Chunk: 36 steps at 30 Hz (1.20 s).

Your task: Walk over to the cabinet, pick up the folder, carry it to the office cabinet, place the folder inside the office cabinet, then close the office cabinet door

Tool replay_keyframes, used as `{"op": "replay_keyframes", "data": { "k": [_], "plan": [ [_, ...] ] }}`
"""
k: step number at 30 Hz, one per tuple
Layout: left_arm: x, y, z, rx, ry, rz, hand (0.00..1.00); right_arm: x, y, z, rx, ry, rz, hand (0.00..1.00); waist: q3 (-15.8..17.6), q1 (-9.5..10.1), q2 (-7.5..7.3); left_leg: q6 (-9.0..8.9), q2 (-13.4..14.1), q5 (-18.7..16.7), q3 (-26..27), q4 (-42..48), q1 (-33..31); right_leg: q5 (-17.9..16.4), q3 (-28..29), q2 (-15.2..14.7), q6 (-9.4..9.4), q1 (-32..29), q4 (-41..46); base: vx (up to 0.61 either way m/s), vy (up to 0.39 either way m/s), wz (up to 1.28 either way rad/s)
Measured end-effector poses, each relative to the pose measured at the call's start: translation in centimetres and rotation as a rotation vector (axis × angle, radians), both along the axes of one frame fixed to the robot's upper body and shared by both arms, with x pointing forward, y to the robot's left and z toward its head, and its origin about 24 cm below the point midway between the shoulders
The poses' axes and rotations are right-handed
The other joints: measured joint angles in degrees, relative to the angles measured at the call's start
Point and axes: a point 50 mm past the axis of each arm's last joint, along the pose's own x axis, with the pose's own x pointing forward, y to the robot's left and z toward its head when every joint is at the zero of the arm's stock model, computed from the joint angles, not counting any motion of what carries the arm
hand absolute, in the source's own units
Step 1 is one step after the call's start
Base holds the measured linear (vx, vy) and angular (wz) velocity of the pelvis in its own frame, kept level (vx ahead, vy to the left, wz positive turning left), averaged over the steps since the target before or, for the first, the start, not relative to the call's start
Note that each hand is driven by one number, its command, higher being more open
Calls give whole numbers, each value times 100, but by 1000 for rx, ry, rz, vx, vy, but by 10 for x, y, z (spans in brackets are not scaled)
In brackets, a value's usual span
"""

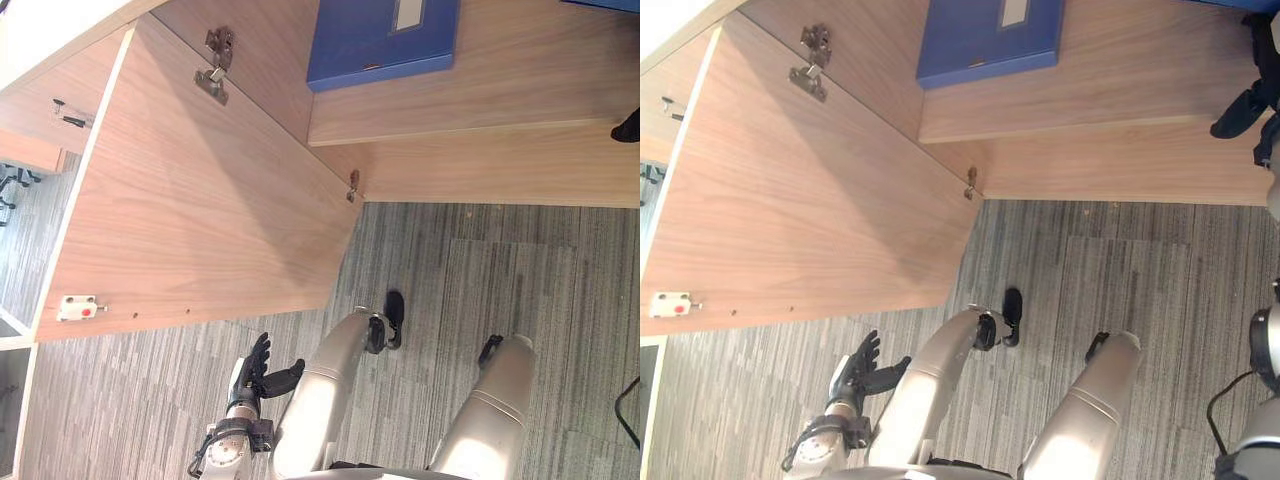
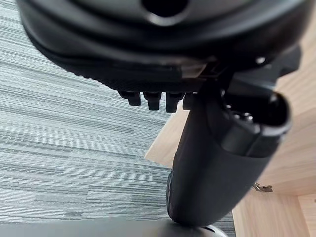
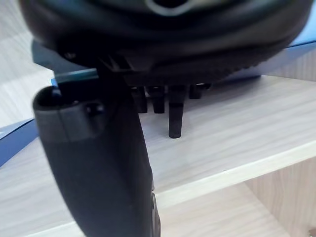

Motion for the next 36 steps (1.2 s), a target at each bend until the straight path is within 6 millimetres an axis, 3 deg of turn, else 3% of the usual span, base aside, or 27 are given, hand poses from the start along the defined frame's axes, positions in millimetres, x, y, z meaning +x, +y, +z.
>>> {"op": "replay_keyframes", "data": {
  "k": [4, 9, 14, 20, 24, 26, 31, 36],
  "plan": [
    [-1, 5, -5, 0, 16, -7, 100, -1, 3, -11, -65, 37, 10, 100, 0, -28, 0, 30, 6, -20, 24, 29, 19, -1, 16, -1, 4, 18, -3, 6, -30, -4],
    [9, 17, -27, 45, 127, 17, 100, 11, 29, -60, -243, 165, 81, 100, 76, -214, -109, 5, 152, -95, 126, 115, 83, 3, 125, 173, 11, 13, 9, 4, -47, -18],
    [10, 21, -32, 107, 158, 17, 100, 16, 39, -68, -306, 184, 114, 100, 134, -310, -205, -13, 288, -111, 148, 180, 267, 4, 134, 308, 8, 186, 1, -2, -63, -15],
    [9, 25, -35, 129, 176, 49, 100, 34, 69, -97, -206, 197, 213, 100, 126, -320, -361, -74, 491, -194, 160, 80, 700, 83, -26, 440, -130, 681, -273, -23, -35, -14],
    [3, 35, -33, 144, 174, 80, 100, 43, 89, -113, -125, 202, 283, 100, 50, -282, -639, -10, 493, -220, 252, 74, 818, 87, 42, 415, -125, 761, -316, 12, 17, -8],
    [2, 37, -33, 145, 175, 90, 100, 45, 92, -118, -101, 208, 296, 100, 28, -260, -704, -1, 494, -223, 266, 75, 821, 97, 42, 404, -108, 783, -342, 0, 0, 0],
    [1, 37, -34, 147, 181, 94, 100, 48, 95, -133, -21, 217, 292, 100, -12, -255, -720, 32, 497, -264, 294, 31, 956, 142, 14, 394, -68, 965, -469, -7, 19, -2],
    [-2, 37, -36, 147, 198, 98, 100, 41, 95, -172, 74, 283, 269, 100, -92, -236, -729, 60, 581, -286, 298, -164, 1278, 283, -100, 485, -26, 1380, -871, 22, 24, -9]
  ]
}}
